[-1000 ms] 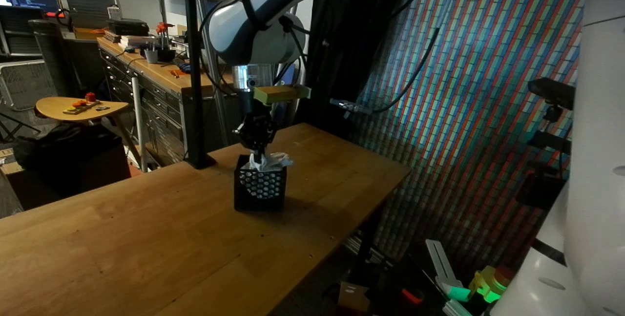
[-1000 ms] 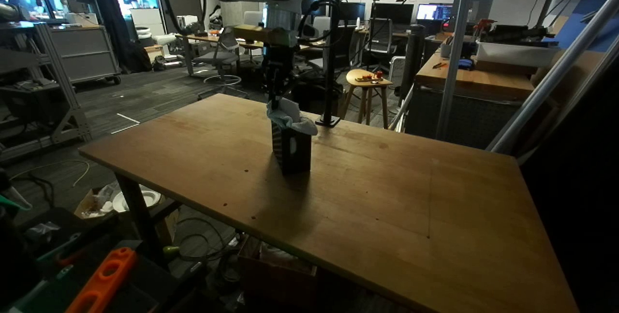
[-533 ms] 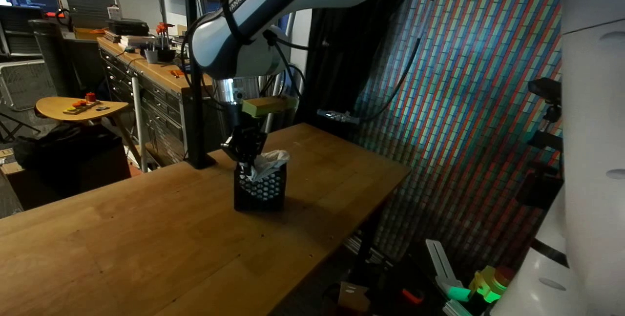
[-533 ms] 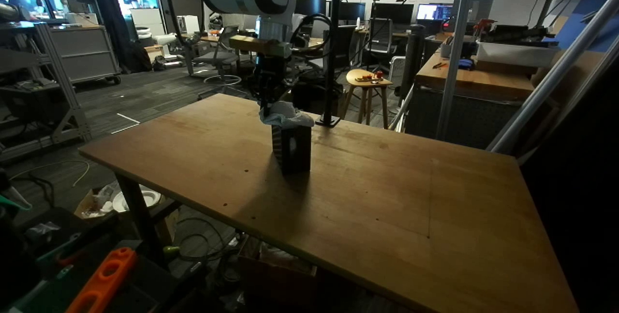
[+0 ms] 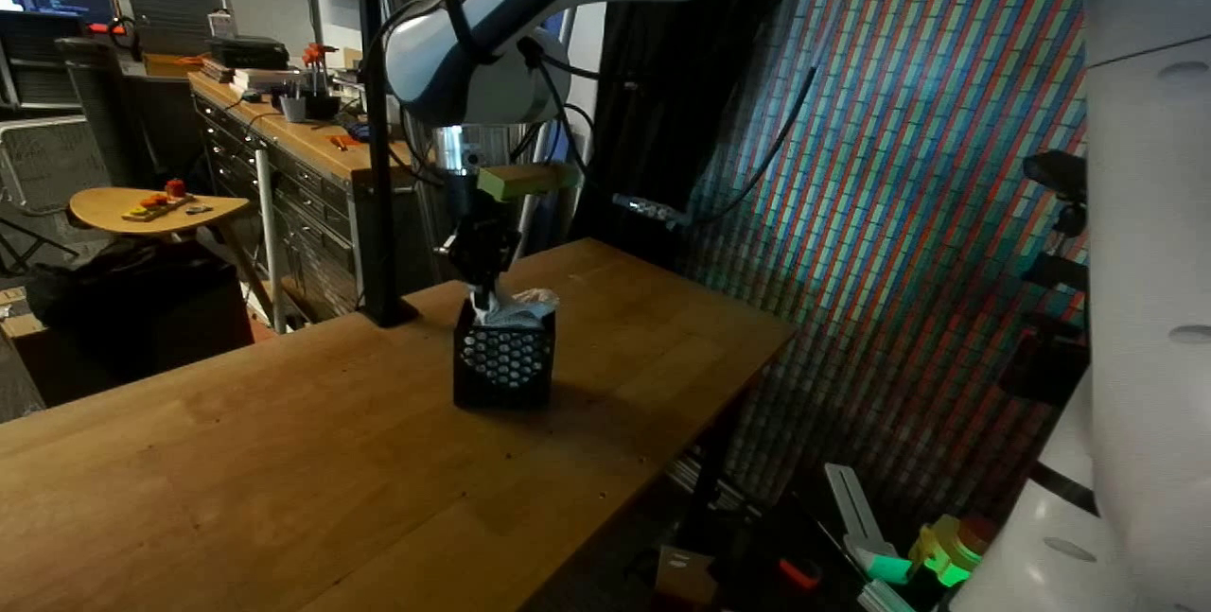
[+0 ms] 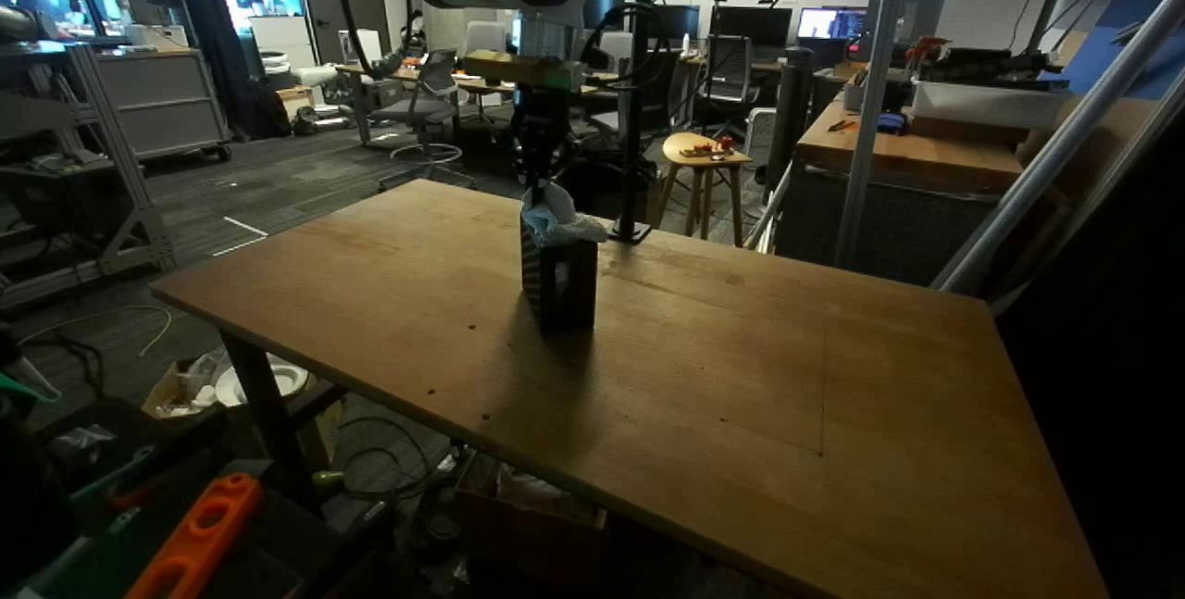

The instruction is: Pick up the cloth and put it in the box

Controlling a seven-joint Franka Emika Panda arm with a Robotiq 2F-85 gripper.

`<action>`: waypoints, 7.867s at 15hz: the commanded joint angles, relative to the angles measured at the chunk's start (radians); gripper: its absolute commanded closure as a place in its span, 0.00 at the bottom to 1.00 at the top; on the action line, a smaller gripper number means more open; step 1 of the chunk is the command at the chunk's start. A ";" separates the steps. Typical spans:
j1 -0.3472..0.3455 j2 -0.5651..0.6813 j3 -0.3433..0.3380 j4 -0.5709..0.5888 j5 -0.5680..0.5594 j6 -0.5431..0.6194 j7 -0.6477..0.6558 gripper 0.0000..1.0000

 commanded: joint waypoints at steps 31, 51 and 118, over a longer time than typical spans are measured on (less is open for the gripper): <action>-0.056 0.109 0.063 -0.085 0.268 0.107 -0.044 0.94; -0.007 -0.213 0.007 -0.284 0.113 -0.040 0.131 0.01; 0.037 -0.336 0.024 -0.421 0.144 0.191 0.232 0.93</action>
